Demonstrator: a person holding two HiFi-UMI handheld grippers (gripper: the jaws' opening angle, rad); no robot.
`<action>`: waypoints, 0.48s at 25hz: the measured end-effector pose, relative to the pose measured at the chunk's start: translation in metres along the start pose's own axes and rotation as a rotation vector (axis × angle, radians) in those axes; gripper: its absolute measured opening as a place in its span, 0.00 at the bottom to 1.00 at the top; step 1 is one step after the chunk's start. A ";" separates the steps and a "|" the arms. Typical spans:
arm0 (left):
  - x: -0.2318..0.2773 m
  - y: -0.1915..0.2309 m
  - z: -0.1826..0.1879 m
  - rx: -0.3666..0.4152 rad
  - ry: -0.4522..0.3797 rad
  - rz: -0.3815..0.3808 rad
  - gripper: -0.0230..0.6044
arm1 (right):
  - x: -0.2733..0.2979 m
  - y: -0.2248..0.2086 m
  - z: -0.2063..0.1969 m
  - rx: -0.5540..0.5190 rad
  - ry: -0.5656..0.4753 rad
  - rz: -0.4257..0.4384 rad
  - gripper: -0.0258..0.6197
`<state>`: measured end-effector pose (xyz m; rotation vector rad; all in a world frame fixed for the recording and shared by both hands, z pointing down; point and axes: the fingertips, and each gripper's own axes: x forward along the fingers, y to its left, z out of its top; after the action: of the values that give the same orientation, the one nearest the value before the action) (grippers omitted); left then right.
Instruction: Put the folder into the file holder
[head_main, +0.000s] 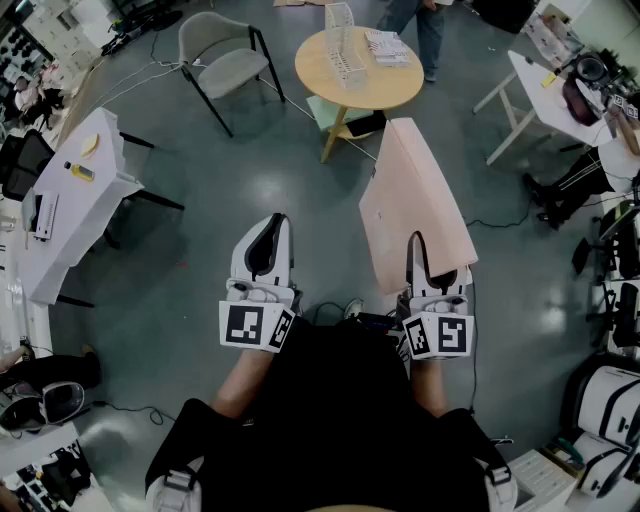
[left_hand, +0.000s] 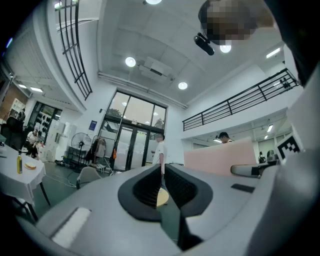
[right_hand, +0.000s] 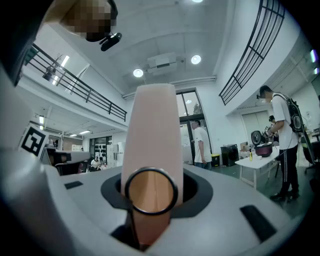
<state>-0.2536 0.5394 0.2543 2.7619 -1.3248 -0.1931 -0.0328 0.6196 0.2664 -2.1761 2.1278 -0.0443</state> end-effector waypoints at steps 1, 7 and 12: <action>0.000 -0.001 0.001 0.001 -0.001 0.000 0.07 | 0.000 0.000 0.000 -0.001 0.001 0.000 0.24; 0.003 -0.003 0.000 0.010 0.001 0.000 0.07 | 0.002 -0.003 -0.002 -0.005 0.005 0.002 0.24; 0.006 -0.009 -0.003 0.016 0.004 -0.005 0.07 | 0.003 -0.007 -0.005 0.001 0.012 0.004 0.24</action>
<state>-0.2426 0.5398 0.2556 2.7768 -1.3249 -0.1780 -0.0263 0.6162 0.2714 -2.1761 2.1383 -0.0583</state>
